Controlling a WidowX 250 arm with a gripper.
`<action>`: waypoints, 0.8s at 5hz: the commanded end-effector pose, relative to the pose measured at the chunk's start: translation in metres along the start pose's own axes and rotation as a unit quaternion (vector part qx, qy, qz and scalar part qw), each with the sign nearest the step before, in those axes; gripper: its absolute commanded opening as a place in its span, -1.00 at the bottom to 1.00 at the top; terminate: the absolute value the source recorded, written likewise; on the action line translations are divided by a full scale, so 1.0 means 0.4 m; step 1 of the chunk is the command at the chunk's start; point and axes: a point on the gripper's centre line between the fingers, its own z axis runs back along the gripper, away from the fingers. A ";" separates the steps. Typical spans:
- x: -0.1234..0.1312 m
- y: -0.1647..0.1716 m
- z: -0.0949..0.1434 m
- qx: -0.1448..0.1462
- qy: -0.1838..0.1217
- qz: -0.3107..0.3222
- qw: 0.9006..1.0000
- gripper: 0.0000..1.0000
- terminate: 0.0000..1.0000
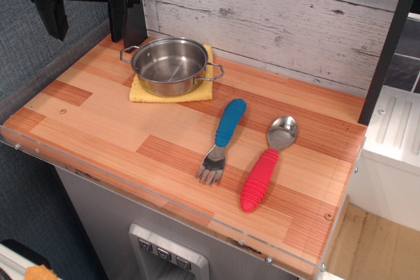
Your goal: Move the silver pot forward and next to the blue fork.
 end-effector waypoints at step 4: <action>0.073 -0.030 -0.059 -0.013 -0.026 0.264 0.964 1.00 -1.00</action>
